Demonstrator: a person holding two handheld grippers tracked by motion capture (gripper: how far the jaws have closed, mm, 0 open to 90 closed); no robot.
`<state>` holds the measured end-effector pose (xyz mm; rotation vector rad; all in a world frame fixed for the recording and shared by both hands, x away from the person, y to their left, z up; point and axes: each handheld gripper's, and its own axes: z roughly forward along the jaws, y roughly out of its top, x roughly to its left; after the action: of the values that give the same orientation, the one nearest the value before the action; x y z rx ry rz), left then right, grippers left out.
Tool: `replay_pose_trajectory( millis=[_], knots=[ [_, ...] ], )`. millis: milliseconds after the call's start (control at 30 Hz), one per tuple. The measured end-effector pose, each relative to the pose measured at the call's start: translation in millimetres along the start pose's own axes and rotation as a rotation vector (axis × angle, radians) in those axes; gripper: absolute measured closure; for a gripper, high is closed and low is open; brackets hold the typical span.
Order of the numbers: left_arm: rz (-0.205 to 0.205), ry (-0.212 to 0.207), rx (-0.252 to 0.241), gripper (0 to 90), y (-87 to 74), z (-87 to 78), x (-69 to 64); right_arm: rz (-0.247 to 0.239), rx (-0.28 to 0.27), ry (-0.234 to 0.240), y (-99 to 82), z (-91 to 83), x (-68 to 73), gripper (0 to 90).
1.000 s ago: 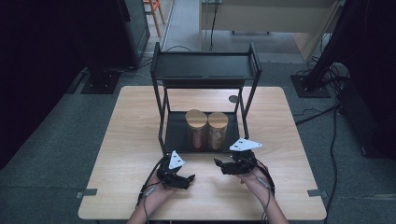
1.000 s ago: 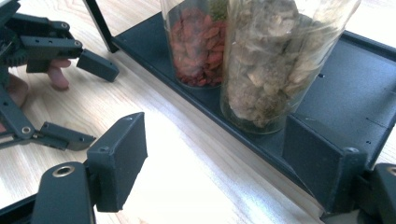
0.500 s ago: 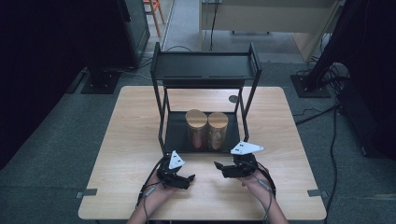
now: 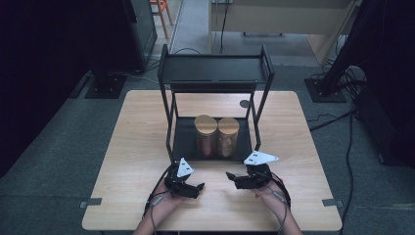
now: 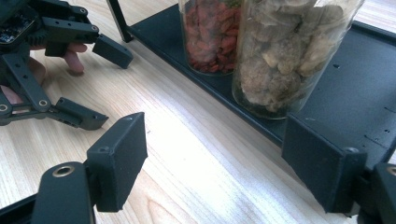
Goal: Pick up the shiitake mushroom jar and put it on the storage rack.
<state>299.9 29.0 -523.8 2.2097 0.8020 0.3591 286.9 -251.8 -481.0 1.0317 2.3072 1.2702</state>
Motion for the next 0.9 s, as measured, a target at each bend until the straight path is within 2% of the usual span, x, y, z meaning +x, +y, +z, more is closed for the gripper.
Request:
replay_pose_trajectory(
  millis=[367, 567, 900],
  knots=[
    [0.000, 0.000, -0.001, 11.0, 0.0, 0.0, 0.0, -0.015, -0.003, 0.018, -14.8, 3.8, -2.4, 22.3],
    [0.000, 0.000, 0.000, 11.0, 0.0, 0.0, 0.1, -0.041, -0.007, 0.027, -24.5, 6.7, -5.9, 22.3],
    [0.001, 0.000, 0.000, 11.0, 0.0, 0.0, 0.1, -0.040, 0.001, 0.022, -34.7, 11.2, -11.5, 22.3]
  ],
)
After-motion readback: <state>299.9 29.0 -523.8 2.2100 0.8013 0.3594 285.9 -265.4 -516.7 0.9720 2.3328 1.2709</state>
